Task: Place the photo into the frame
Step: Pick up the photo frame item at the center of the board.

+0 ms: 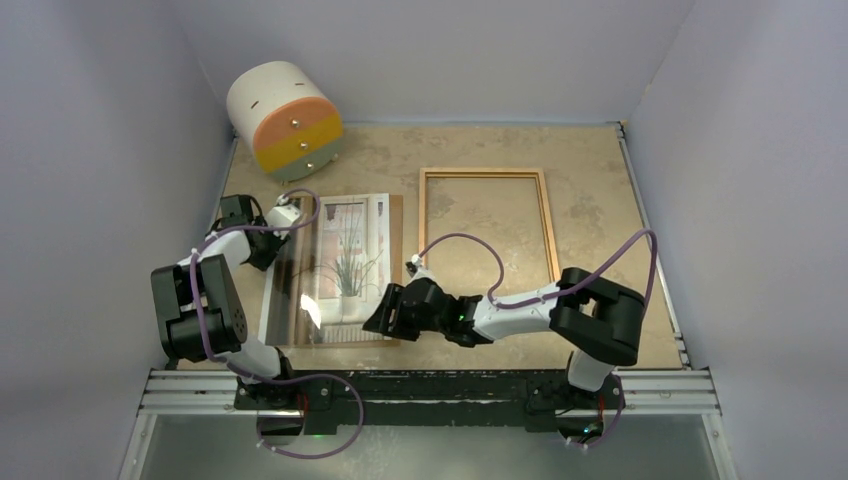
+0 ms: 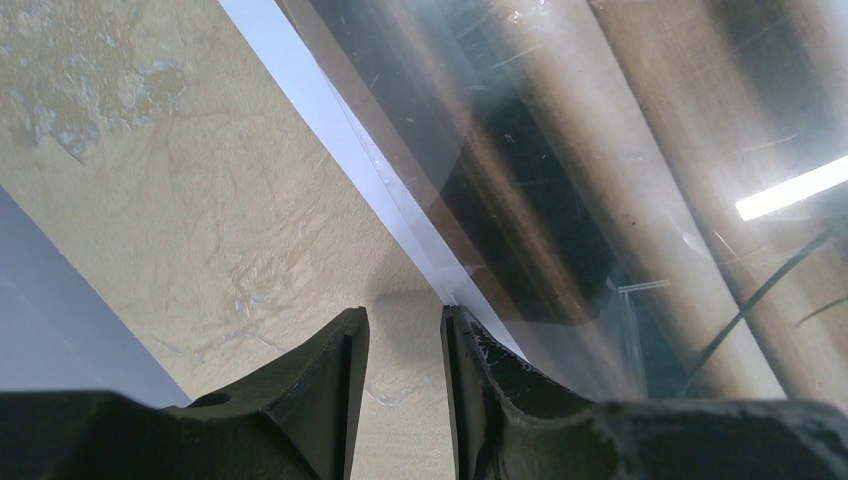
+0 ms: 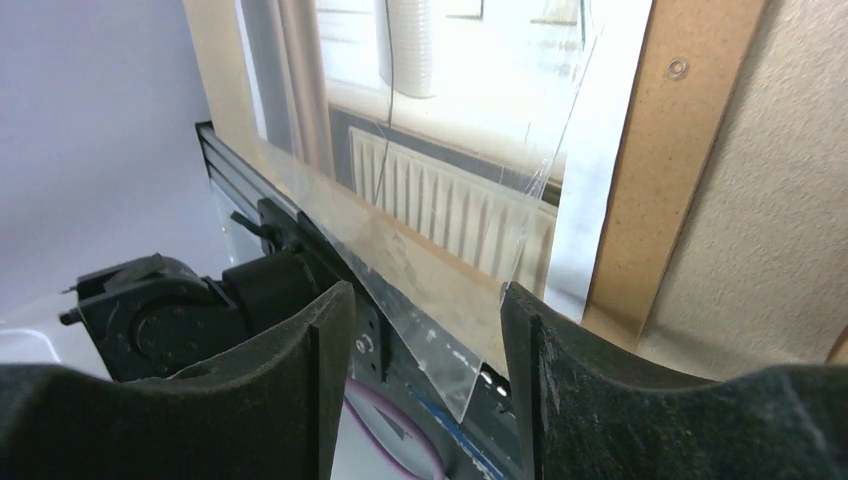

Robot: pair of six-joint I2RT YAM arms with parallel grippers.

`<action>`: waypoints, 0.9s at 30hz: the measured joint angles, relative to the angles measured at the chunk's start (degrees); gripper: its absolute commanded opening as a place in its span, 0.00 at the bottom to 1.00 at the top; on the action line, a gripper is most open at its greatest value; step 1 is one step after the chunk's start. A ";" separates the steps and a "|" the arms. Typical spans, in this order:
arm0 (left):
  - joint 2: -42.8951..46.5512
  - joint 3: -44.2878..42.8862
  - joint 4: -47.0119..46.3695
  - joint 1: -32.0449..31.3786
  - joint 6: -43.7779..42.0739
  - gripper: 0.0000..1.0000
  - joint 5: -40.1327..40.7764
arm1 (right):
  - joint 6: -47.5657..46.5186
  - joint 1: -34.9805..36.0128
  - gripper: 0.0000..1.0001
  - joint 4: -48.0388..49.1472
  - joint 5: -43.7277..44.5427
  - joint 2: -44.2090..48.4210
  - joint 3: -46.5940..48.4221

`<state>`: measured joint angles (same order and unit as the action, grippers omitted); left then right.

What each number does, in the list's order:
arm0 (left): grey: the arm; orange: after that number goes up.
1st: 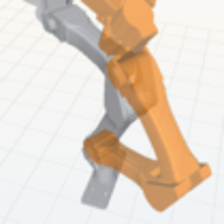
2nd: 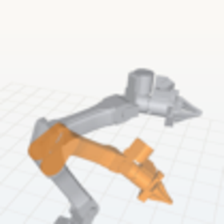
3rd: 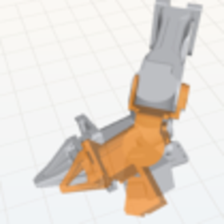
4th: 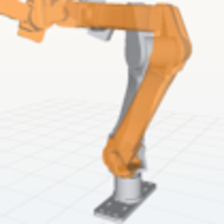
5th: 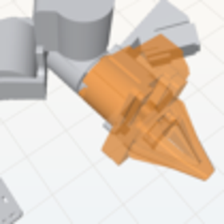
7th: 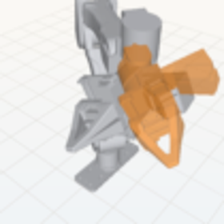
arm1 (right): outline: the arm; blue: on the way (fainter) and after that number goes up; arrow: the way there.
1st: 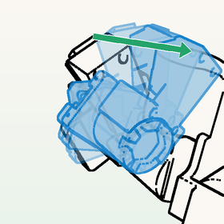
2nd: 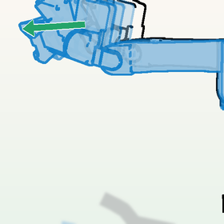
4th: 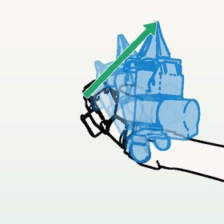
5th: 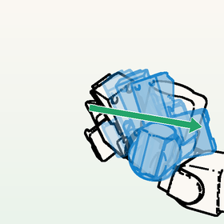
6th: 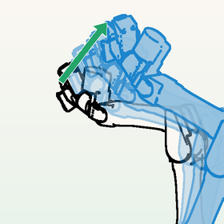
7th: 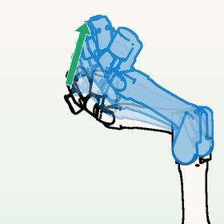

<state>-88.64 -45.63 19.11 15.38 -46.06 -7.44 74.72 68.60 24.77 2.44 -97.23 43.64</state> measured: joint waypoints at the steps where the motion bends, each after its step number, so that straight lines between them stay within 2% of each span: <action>1: -0.15 -0.20 0.28 0.00 -0.09 0.36 -0.09 | 0.26 -0.04 0.57 0.48 0.37 0.04 -0.26; 7: -0.74 -0.96 1.55 0.04 -0.52 0.33 -0.68 | 0.85 -0.11 0.58 3.80 1.11 0.04 -0.87; 10: -0.92 -1.18 1.99 0.11 -1.01 0.33 -0.98 | 1.03 -0.17 0.65 6.64 1.18 0.11 -1.77; 15: -1.42 -1.97 3.26 0.24 -2.38 0.33 -1.66 | 0.70 -0.66 0.69 11.69 2.84 0.24 -3.41; 19: -1.53 -2.23 3.78 0.24 -3.02 0.32 -1.84 | 0.37 -1.07 0.68 14.16 3.02 0.13 -3.43; 27: -1.60 -2.49 4.68 0.24 -2.99 0.32 -3.54 | 0.90 -3.28 0.60 17.18 5.68 -5.11 -0.17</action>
<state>-90.24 -48.12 23.79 15.62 -49.06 -10.98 75.61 65.32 41.95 8.12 -102.35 43.46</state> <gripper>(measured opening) 0.318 0.631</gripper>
